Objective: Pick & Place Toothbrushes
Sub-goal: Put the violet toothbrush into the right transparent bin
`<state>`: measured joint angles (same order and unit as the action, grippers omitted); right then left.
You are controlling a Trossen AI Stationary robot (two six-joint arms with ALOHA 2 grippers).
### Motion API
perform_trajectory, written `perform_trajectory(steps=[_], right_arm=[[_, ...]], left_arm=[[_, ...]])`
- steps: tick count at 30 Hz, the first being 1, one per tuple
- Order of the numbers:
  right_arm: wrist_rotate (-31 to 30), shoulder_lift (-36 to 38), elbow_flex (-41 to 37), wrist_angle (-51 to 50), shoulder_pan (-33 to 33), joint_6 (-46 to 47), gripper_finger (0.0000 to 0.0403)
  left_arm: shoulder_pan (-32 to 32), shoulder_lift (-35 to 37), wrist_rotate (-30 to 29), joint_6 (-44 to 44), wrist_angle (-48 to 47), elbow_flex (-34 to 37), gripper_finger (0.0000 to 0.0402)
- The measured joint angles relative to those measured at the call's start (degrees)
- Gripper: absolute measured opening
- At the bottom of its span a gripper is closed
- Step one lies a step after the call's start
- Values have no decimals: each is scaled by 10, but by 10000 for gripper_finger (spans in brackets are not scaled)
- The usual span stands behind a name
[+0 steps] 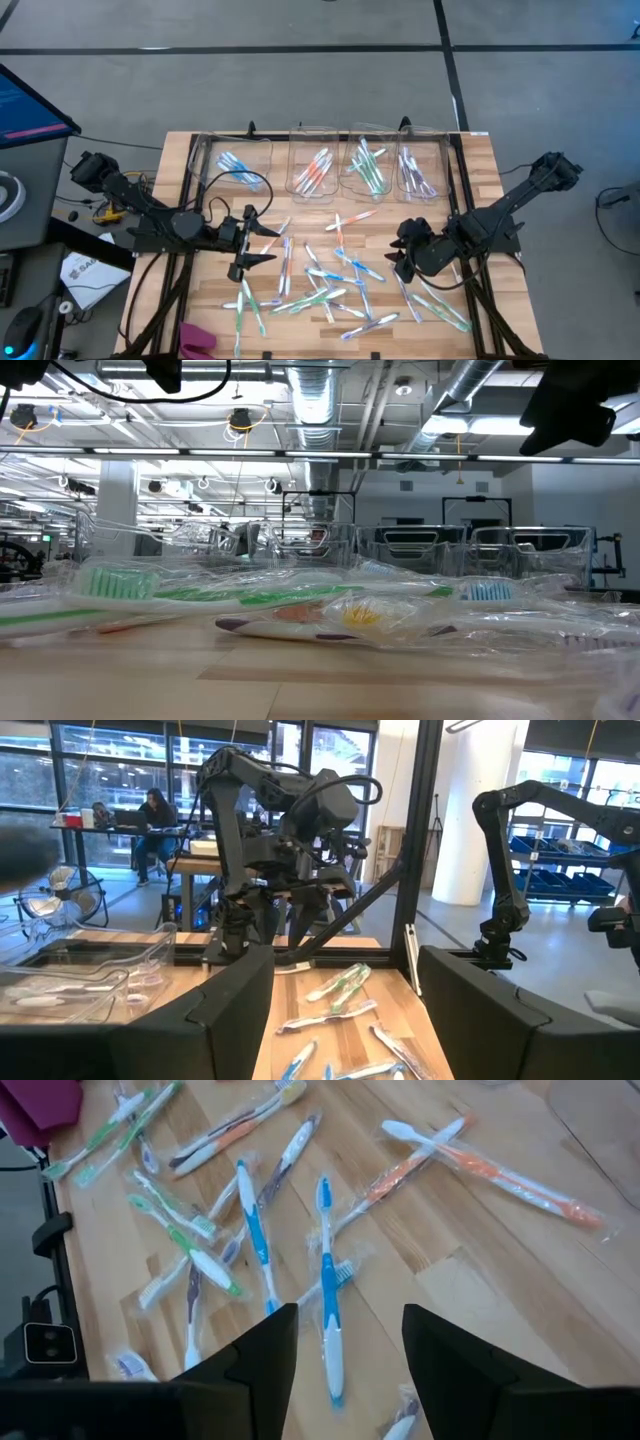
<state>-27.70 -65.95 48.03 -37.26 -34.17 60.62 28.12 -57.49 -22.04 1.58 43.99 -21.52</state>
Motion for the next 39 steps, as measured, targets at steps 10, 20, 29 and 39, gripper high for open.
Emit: perform_trajectory(steps=[10, 20, 29, 39], right_arm=[[8, 0, 0, -69, -21, 106, 176], [7, -11, 0, -76, -75, 181, 172], [7, -52, 0, -29, -93, 55, 178], [107, -102, 0, -37, -70, 92, 161]], left_arm=[[0, 0, 0, -25, -1, 0, 241], [0, 0, 0, -32, -1, 0, 241], [0, 0, 0, -29, -3, 0, 241], [0, 0, 0, -28, -3, 0, 241]])
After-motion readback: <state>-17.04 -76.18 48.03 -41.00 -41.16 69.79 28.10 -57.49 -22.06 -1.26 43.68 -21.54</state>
